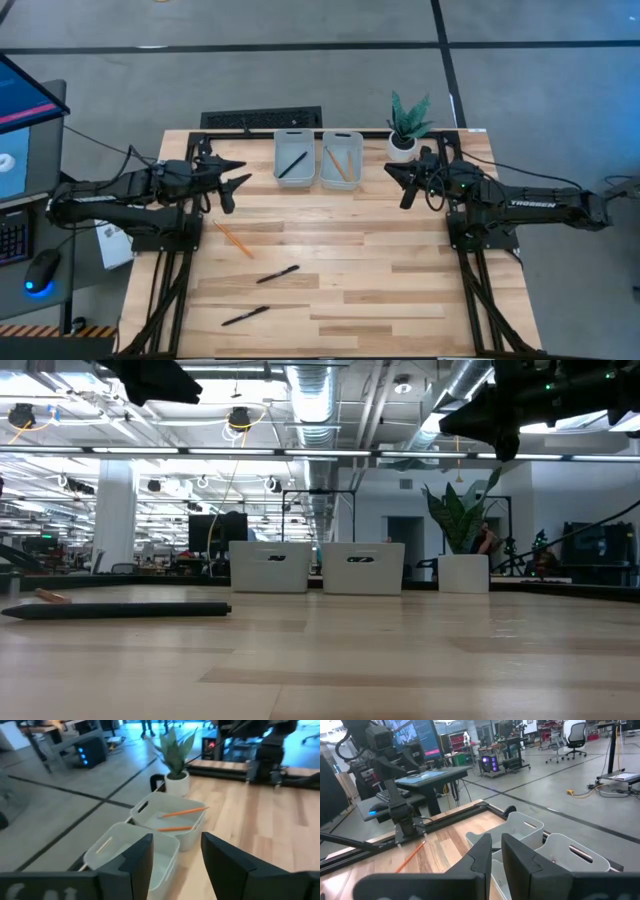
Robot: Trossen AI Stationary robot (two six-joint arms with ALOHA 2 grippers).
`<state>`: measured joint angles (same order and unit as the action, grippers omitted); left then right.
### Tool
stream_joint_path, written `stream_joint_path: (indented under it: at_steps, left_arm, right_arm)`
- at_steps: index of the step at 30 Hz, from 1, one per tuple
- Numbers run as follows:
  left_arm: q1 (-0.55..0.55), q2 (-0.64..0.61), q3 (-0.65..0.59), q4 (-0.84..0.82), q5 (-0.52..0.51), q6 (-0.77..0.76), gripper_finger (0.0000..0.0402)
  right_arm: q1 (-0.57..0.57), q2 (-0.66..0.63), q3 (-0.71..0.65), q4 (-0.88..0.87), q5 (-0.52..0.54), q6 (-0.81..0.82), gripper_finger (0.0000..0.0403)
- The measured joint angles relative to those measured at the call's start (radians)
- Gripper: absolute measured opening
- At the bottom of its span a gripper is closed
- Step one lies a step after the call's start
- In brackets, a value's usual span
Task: Sort pens & pencils
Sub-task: Put the top black pen into the left gray bin
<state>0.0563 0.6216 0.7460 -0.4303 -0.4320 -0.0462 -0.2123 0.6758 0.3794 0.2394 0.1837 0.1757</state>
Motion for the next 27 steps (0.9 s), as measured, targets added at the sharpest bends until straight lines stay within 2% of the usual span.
stream_joint_path:
  at_steps: [8,13,21,27]
  left_arm:
    - [0.0,0.0,0.0,-0.027,0.01,-0.053,0.0158]
    - [0.0,0.02,0.0,-0.027,0.07,-0.03,0.0158]
    - [0.0,0.099,0.0,-0.036,0.194,-0.104,0.0158]
    - [0.0,0.208,0.074,-0.197,0.262,-0.19,0.0158]
  right_arm:
    - [0.0,0.0,0.0,0.0,0.0,0.0,0.0066]
    - [0.0,0.0,0.0,0.0,0.0,0.0,0.0066]
    - [0.0,0.0,0.0,0.0,0.0,0.0,0.0066]
    - [0.0,0.0,0.0,0.0,0.0,0.0,0.0066]
